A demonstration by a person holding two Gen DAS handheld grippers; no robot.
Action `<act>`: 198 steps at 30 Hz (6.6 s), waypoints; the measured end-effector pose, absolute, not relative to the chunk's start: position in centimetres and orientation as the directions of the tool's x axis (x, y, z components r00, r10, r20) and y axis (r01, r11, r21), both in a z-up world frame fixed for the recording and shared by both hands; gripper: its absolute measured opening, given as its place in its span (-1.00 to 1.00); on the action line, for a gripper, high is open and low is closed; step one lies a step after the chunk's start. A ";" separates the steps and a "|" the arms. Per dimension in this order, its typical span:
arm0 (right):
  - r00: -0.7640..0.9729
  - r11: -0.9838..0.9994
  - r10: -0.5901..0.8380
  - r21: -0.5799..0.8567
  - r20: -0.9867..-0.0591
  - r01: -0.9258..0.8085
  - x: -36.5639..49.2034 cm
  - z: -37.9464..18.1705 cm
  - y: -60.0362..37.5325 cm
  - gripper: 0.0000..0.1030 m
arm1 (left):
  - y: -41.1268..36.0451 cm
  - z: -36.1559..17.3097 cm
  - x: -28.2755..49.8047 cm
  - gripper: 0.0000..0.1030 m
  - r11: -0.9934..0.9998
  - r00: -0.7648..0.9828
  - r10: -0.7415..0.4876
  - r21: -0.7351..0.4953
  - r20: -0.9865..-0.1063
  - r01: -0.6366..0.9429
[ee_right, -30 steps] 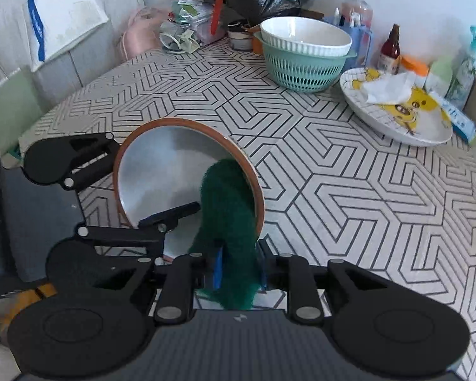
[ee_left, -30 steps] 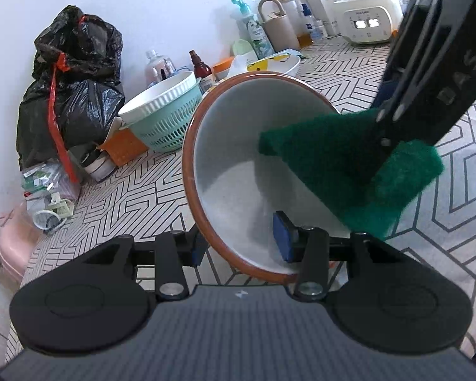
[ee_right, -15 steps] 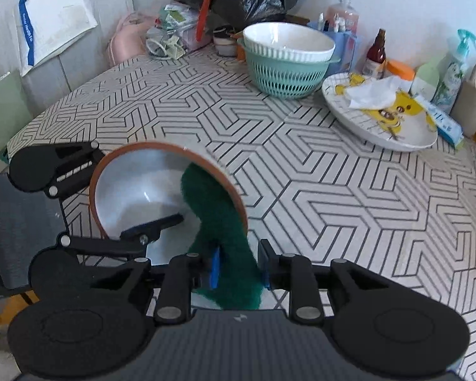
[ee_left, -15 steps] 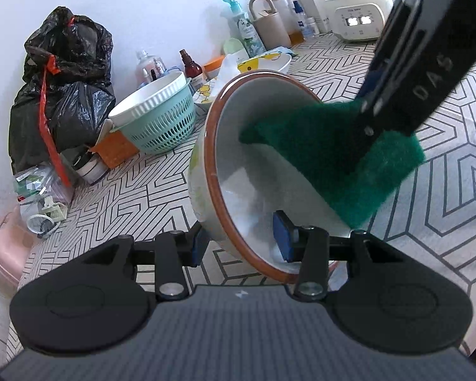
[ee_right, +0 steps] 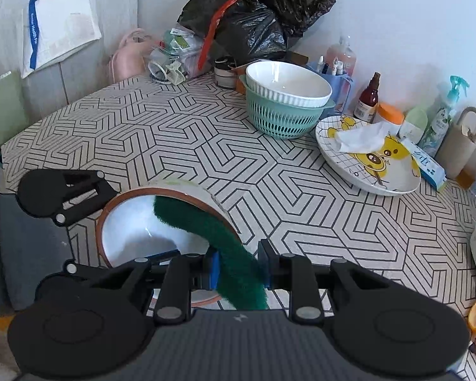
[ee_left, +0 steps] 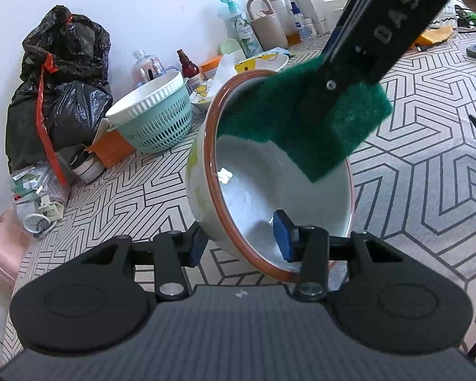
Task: Clean bowl
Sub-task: 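Scrub inside the bowl with the pad while the left tool holds the rim, then rub the pad around the bowl's inner wall while the left tool holds it, then scrub the bowl bottom with the pad while the left tool holds the bowl tilted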
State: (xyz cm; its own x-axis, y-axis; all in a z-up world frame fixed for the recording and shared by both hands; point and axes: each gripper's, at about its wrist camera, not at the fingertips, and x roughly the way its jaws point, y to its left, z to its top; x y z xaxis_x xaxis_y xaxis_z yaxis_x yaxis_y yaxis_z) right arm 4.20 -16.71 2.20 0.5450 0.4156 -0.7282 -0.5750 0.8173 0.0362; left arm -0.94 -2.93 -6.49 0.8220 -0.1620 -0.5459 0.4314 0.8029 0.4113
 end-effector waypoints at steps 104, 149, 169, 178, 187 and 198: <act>0.494 0.799 0.483 0.135 -0.723 -0.585 6.7 2.0 -16.6 -0.33 | -4.5 -7.1 -2.7 -0.11 0.783 0.859 -0.125 0.483 -0.496 0.393; 0.514 0.820 0.499 0.188 -0.698 -0.541 5.8 -0.4 -18.1 -0.36 | -4.5 -7.0 -2.7 -0.09 0.779 0.863 -0.114 0.494 -0.492 0.385; 0.515 0.796 0.418 0.029 -0.748 -0.605 3.7 -1.2 -16.2 -0.36 | -3.8 -7.0 -2.8 -0.08 0.775 0.855 -0.139 0.482 -0.500 0.408; 0.534 0.802 0.400 0.002 -0.745 -0.597 3.5 -0.4 -16.1 -0.33 | -3.7 -6.9 -2.9 -0.07 0.774 0.852 -0.147 0.477 -0.503 0.416; 0.517 0.812 0.454 0.099 -0.725 -0.575 4.5 1.4 -17.1 -0.41 | -4.3 -7.2 -3.2 -0.06 0.742 0.870 -0.120 0.539 -0.478 0.398; 0.528 0.794 0.485 0.097 -0.697 -0.601 4.5 2.0 -16.9 -0.57 | -4.9 -7.3 -3.3 -0.06 0.719 0.884 -0.089 0.584 -0.460 0.376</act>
State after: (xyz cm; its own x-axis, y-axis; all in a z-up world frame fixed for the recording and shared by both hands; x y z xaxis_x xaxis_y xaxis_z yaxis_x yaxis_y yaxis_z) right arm 4.54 -16.88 2.02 0.5281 0.4853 -0.6969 -0.6007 0.7935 0.0974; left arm -3.28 -4.89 -7.27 0.8835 -0.0886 -0.4600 0.3762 0.7194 0.5839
